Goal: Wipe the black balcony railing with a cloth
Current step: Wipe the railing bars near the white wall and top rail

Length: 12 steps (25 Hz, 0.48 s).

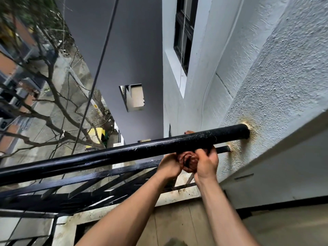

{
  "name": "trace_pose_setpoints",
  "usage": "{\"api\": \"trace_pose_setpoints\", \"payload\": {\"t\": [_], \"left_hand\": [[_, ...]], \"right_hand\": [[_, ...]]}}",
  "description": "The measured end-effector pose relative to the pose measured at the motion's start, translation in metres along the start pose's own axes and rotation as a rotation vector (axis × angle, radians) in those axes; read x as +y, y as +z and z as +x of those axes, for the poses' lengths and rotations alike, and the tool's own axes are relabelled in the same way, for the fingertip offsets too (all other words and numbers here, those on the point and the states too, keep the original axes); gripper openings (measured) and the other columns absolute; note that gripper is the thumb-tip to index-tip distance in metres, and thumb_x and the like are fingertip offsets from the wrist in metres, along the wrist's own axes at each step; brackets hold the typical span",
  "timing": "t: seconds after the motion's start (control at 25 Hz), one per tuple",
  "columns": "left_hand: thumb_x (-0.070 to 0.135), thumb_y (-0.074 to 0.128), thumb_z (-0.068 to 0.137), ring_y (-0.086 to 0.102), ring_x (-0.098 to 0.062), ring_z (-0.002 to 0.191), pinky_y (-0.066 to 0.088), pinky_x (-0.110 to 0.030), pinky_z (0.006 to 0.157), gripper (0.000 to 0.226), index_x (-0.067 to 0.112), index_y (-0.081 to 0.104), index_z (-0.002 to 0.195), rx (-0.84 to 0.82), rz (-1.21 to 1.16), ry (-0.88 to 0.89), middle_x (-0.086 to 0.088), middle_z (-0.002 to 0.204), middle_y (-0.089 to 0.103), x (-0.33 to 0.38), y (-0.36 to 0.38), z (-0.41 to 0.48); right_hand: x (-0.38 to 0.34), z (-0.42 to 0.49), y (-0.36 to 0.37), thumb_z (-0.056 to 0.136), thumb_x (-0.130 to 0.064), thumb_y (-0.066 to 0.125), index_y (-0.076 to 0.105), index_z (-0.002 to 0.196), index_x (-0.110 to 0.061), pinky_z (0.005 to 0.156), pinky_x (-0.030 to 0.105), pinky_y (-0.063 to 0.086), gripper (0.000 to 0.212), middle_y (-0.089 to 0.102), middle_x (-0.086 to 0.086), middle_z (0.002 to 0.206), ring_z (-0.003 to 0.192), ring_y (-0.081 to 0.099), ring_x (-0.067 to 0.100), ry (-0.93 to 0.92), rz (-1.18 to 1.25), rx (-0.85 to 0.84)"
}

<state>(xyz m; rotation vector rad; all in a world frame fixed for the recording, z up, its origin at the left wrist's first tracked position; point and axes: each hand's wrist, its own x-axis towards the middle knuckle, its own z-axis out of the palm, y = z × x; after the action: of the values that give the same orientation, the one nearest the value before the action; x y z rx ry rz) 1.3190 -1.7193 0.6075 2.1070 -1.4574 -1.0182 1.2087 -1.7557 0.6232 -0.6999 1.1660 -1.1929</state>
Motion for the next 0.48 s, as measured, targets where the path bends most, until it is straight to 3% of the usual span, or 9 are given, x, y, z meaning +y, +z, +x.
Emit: {"api": "trace_pose_setpoints", "payload": {"t": [0.08, 0.12, 0.16, 0.28, 0.36, 0.4, 0.48], "left_hand": [[0.025, 0.050, 0.097, 0.070, -0.025, 0.098, 0.056, -0.039, 0.085, 0.025, 0.019, 0.070, 0.112, 0.048, -0.117, -0.044, -0.005, 0.108, 0.075, -0.005, -0.004, -0.005], [0.026, 0.051, 0.094, 0.068, -0.024, 0.100, 0.056, -0.039, 0.086, 0.027, 0.024, 0.067, 0.115, 0.109, -0.086, -0.035, -0.002, 0.111, 0.073, -0.006, -0.005, -0.011], [0.025, 0.049, 0.090, 0.065, -0.025, 0.105, 0.055, -0.038, 0.088, 0.034, 0.029, 0.063, 0.120, 0.162, 0.003, -0.012, 0.000, 0.117, 0.069, -0.007, -0.005, -0.020], [0.018, 0.042, 0.078, 0.055, -0.024, 0.116, 0.052, -0.039, 0.094, 0.051, 0.030, 0.051, 0.127, 0.265, 0.147, 0.096, 0.001, 0.125, 0.061, -0.023, -0.001, -0.043], [0.008, 0.044, 0.076, 0.047, -0.022, 0.130, 0.041, -0.038, 0.112, 0.066, 0.025, 0.042, 0.140, 0.267, 0.212, 0.121, 0.001, 0.142, 0.052, -0.041, 0.003, -0.056], [0.007, 0.045, 0.077, 0.039, -0.020, 0.141, 0.029, -0.037, 0.121, 0.073, 0.022, 0.036, 0.148, 0.258, 0.259, 0.116, 0.001, 0.153, 0.043, -0.051, 0.004, -0.062], [0.011, 0.044, 0.082, 0.021, -0.015, 0.153, 0.009, -0.035, 0.127, 0.078, 0.020, 0.025, 0.157, 0.283, 0.353, 0.066, 0.002, 0.165, 0.026, -0.073, -0.001, -0.076]], "right_hand": [[0.015, 0.002, -0.001, 0.085, -0.002, 0.068, 0.057, 0.116, -0.013, 0.076, 0.034, 0.056, 0.035, 0.071, 0.011, 0.106, 0.095, 0.071, 0.026, -0.115, -0.429, 0.000], [0.017, 0.007, 0.000, 0.087, -0.009, 0.066, 0.056, 0.113, -0.014, 0.074, 0.031, 0.050, 0.029, 0.070, 0.014, 0.106, 0.096, 0.070, 0.032, -0.104, -0.665, 0.034], [0.016, 0.012, 0.003, 0.089, -0.013, 0.063, 0.058, 0.110, -0.014, 0.073, 0.029, 0.046, 0.022, 0.071, 0.017, 0.105, 0.096, 0.069, 0.035, -0.017, -0.735, 0.101], [0.005, 0.022, 0.007, 0.089, -0.013, 0.062, 0.066, 0.099, -0.013, 0.080, 0.025, 0.044, 0.011, 0.072, 0.013, 0.103, 0.104, 0.068, 0.035, 0.259, -0.262, 0.247], [0.017, 0.007, 0.013, 0.085, -0.015, 0.066, 0.067, 0.095, -0.021, 0.094, 0.033, 0.049, 0.012, 0.070, 0.007, 0.103, 0.109, 0.066, 0.031, 0.259, 0.071, 0.263], [0.024, -0.006, 0.019, 0.086, -0.013, 0.068, 0.064, 0.101, -0.021, 0.094, 0.038, 0.053, 0.017, 0.068, 0.007, 0.105, 0.107, 0.065, 0.029, 0.157, 0.088, 0.356], [0.044, -0.032, 0.031, 0.090, -0.006, 0.070, 0.055, 0.119, -0.006, 0.092, 0.041, 0.053, 0.033, 0.062, 0.013, 0.110, 0.101, 0.063, 0.027, -0.135, -0.260, 0.406]]}}
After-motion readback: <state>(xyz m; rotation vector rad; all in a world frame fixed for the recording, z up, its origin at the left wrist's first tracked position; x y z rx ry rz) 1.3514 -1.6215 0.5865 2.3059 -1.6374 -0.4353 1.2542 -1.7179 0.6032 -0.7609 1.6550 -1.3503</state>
